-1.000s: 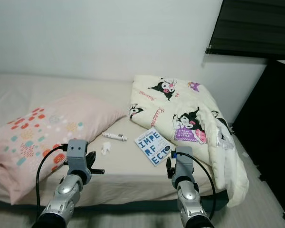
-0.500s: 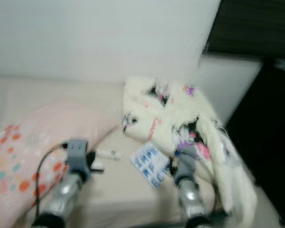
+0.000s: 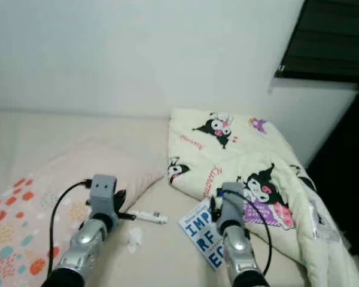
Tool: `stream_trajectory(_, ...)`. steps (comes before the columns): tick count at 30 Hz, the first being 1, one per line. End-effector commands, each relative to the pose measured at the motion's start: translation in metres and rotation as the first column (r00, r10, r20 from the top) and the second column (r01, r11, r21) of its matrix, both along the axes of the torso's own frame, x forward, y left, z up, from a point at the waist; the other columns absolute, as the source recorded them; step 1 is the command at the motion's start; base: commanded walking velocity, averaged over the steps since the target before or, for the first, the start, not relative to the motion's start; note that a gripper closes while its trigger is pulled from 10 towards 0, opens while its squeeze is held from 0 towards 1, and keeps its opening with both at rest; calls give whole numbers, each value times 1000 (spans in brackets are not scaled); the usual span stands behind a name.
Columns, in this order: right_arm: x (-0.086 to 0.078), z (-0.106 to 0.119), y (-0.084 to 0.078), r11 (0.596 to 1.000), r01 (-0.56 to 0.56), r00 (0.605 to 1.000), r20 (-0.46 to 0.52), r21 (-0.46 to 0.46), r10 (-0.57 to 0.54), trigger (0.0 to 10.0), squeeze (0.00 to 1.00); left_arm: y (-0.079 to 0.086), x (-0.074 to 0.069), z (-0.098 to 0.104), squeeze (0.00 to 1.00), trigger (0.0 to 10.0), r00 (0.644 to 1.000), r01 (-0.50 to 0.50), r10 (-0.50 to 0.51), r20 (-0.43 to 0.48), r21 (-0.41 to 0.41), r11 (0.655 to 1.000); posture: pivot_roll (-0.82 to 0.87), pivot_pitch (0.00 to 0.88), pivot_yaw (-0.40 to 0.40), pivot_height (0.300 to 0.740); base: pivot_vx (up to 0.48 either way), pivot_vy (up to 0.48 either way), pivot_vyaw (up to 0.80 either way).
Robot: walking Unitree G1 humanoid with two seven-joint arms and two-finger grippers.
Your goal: Clean up the room
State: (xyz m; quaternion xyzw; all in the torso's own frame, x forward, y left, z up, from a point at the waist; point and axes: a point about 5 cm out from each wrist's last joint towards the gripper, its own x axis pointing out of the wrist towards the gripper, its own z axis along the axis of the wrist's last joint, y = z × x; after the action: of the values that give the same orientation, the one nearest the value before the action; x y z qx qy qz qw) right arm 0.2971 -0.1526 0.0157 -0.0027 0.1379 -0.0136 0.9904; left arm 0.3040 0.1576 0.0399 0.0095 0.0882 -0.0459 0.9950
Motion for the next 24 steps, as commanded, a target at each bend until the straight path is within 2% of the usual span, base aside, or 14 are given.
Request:
stream_trajectory(1, -4, -5, -5, 1000, 20, 999, -26, 0, -20, 10000, 0, -1, -4, -3, 0, 10000, 1000, 20, -20, -5, 13, 1000, 4, 0, -99, 740, 0, 0, 0)
stream_trajectory(14, -9, -9, -7, 1000, 29, 999, -38, 6, -29, 10000, 0, 0, -7, -7, 0, 10000, 999, 27, -27, -24, 12, 1000, 3, 0, -91, 740, 0, 0, 0)
stream_trajectory(24, -11, -11, -7, 1000, 26, 999, -41, 6, -26, 10000, 0, 1, -9, -10, 0, 10000, 999, 20, -20, -34, 5, 1000, 5, 0, -96, 740, 0, 469, 0)
